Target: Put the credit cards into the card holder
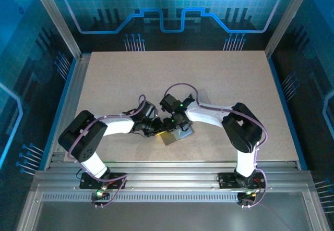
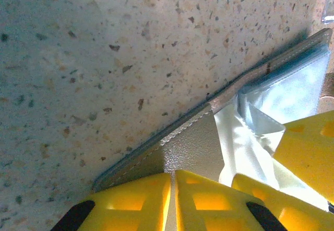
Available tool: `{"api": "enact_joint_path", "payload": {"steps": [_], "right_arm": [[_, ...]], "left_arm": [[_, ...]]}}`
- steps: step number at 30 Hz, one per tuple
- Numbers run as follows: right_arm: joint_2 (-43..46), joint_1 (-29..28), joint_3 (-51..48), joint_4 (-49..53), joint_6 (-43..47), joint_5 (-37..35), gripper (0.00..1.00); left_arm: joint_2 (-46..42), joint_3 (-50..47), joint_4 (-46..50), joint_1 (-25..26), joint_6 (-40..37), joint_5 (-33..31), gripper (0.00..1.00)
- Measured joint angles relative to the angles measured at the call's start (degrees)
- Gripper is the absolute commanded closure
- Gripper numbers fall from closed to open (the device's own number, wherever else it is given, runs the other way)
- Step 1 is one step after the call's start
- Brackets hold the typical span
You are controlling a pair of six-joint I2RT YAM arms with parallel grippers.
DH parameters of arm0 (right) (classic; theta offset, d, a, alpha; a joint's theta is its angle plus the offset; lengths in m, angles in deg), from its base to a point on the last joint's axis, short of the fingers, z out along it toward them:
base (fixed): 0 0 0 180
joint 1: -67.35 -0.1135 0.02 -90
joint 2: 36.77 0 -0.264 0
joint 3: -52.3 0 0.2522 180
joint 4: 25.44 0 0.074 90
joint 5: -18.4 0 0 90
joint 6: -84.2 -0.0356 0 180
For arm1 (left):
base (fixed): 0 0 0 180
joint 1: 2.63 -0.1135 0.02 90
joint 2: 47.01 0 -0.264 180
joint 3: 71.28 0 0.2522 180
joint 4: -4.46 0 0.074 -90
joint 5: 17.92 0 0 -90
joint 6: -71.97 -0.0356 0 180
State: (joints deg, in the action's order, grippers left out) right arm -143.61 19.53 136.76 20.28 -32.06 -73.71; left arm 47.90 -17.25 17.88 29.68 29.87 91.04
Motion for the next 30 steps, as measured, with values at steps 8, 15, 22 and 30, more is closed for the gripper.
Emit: {"api": "enact_joint_path", "payload": {"steps": [8,15,22,30], "right_arm": [[4.39,1.62,-6.51,-6.58,-3.15,7.54,0.53],[9.03,1.66,-14.78,-13.77,-7.23,12.11,0.44],[11.56,-1.97,-19.28,-16.11,-9.81,14.16,0.44],[12.13,-2.27,-19.34,-16.39,-10.14,14.56,0.39]], "left_arm": [[0.02,-0.02,-0.04,0.00,0.11,0.04,0.85],[0.09,-0.02,-0.17,0.00,0.13,0.04,0.85],[0.90,0.00,-2.40,0.22,0.15,0.96,0.85],[0.90,-0.02,-2.62,-0.46,0.11,2.49,0.82]]}}
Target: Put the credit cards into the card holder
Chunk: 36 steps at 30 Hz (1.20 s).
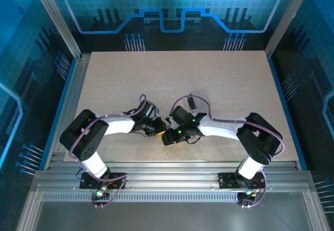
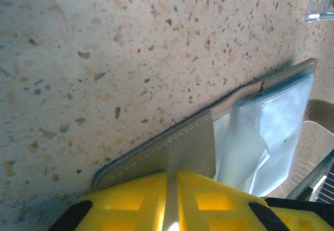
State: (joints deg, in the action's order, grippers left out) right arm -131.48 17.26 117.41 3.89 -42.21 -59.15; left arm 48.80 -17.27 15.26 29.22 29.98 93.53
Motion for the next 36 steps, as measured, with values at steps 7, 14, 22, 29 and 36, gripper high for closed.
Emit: {"api": "enact_joint_path", "payload": {"steps": [7,14,22,29,36], "right_arm": [[1.40,0.76,4.50,6.27,1.73,-4.98,0.36],[0.90,0.48,5.81,9.77,1.66,-12.07,0.35],[-0.94,-1.66,4.85,8.68,1.73,-10.75,0.37],[1.55,1.25,4.57,6.05,2.40,-6.21,0.42],[0.79,5.97,8.92,10.88,5.27,-10.62,0.48]], "left_arm": [[-0.44,0.00,0.39,-0.98,-0.50,1.07,0.80],[-0.57,-0.83,-0.46,-1.81,-0.57,2.08,0.80],[-1.73,-2.10,-0.94,-3.08,-0.55,3.56,0.76],[-7.87,-6.62,-3.69,-9.44,0.04,10.05,0.61],[-15.19,-8.39,-3.28,-10.71,-0.72,12.02,0.51]]}}
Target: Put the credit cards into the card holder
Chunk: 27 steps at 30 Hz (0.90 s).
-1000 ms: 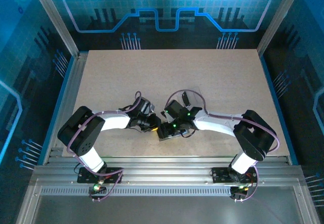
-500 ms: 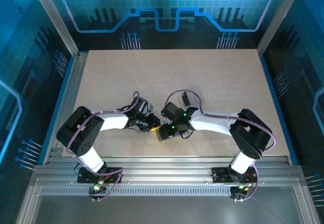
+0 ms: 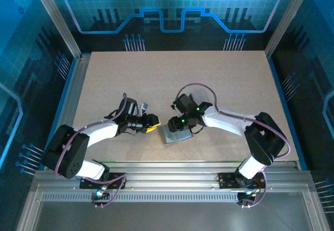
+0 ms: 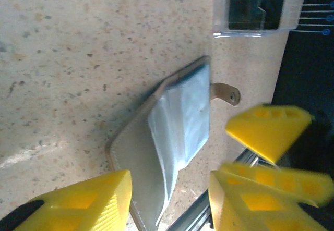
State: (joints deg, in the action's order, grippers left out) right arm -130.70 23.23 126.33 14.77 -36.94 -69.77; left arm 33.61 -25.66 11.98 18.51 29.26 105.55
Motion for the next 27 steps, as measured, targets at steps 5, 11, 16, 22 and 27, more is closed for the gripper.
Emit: {"api": "enact_joint_path", "payload": {"steps": [5,11,16,22,27], "right_arm": [[-6.29,0.42,4.11,1.01,1.25,-2.03,0.50],[-8.83,0.42,1.77,0.09,0.44,-3.34,0.52],[-4.37,0.13,-4.04,-3.54,-2.75,-4.24,0.50],[0.11,-2.58,-7.21,-1.27,-5.49,-6.93,0.42],[0.37,-2.82,-1.53,4.85,-4.24,-11.50,0.36]], "left_arm": [[-3.58,-0.26,3.98,0.07,-2.36,-1.09,0.47],[-6.03,-0.26,10.12,1.14,-5.51,-3.91,0.44],[-6.10,-0.26,12.87,1.84,-7.10,-5.81,0.44],[-4.48,-0.15,13.51,3.17,-7.37,-7.15,0.45],[-4.17,0.85,14.49,3.69,-7.21,-7.76,0.46]]}}
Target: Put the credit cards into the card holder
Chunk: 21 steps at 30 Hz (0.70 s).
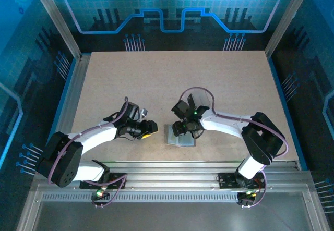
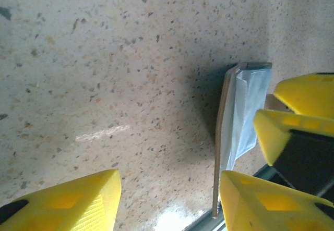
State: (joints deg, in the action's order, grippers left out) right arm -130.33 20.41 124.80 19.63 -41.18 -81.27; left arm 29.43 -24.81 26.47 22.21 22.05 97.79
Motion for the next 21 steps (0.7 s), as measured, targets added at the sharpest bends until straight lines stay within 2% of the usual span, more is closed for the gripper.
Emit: {"api": "enact_joint_path", "payload": {"steps": [5,7,13,21], "right_arm": [[1.16,1.44,8.02,6.01,2.64,-7.67,0.24],[1.14,2.47,10.97,8.00,3.80,-10.82,0.22],[-3.87,6.43,19.39,12.83,6.56,-18.51,0.26],[-16.70,9.33,25.68,15.30,10.03,-21.75,0.31]], "left_arm": [[-1.84,1.97,2.60,1.16,-0.15,-2.03,0.45],[-2.38,2.60,3.61,1.29,-0.15,-2.60,0.44],[-0.83,6.71,4.98,1.27,0.13,-3.23,0.46],[7.41,15.23,4.59,1.62,0.48,-3.15,0.46]]}}
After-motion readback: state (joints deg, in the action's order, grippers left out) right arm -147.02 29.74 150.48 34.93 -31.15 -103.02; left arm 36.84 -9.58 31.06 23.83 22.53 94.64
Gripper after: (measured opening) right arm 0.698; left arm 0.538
